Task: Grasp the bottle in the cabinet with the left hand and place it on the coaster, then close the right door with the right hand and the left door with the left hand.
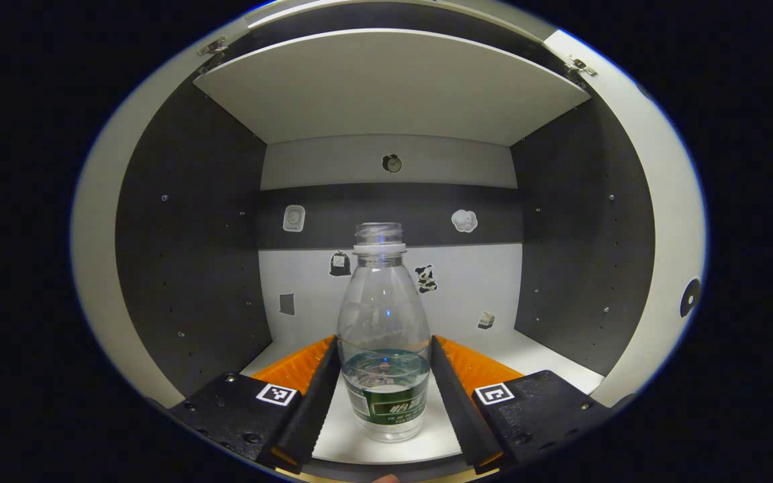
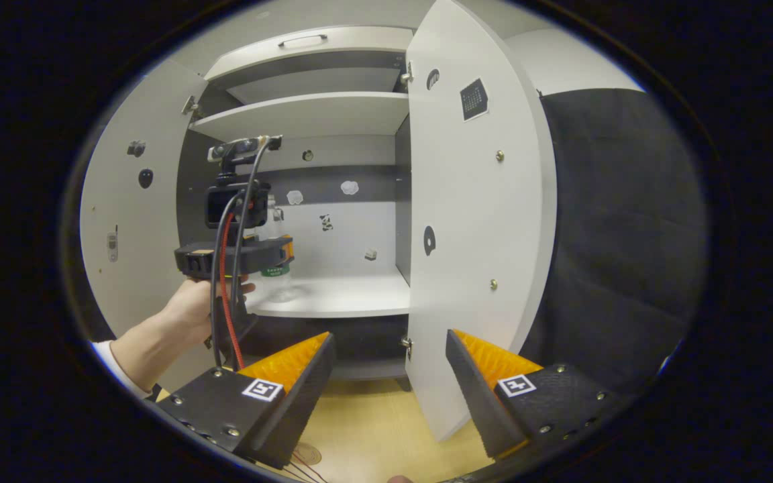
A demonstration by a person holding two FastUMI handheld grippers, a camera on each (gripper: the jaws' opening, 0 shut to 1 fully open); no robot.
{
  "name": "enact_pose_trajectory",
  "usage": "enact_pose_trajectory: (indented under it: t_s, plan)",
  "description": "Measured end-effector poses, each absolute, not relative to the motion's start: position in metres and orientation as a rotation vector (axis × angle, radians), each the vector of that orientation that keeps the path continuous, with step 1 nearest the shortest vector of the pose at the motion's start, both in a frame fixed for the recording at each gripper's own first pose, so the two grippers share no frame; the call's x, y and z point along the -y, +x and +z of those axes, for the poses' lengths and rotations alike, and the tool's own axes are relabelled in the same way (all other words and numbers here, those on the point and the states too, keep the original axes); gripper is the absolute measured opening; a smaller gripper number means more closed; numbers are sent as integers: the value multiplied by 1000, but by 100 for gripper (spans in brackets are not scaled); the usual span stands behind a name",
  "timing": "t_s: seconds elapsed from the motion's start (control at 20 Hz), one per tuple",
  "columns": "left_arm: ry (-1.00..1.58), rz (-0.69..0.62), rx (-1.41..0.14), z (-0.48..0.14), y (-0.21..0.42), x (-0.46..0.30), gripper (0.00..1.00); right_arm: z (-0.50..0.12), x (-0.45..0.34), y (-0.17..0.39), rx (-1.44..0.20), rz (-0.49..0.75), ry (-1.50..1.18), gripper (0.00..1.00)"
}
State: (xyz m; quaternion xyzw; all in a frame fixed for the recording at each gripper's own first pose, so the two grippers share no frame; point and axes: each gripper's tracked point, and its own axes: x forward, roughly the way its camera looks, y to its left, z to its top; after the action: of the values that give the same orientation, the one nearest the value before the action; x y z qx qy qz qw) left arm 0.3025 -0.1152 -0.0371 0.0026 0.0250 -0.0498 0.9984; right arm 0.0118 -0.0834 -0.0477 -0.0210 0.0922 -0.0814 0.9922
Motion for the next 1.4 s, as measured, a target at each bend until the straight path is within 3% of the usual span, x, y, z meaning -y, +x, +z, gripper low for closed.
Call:
enact_pose_trajectory:
  t_s: [0.55,1.0,1.4]
  plan:
    - [-32,-143,50,-5,164,104,81,-62,76,-20,-205,-114,-12,100]
    - [79,-133,-108,-147,55,109,81,-105,93,-57,-290,-121,32,100]
    - [96,-153,-199,-250,7,120,81,-160,118,-87,-416,-135,6,100]
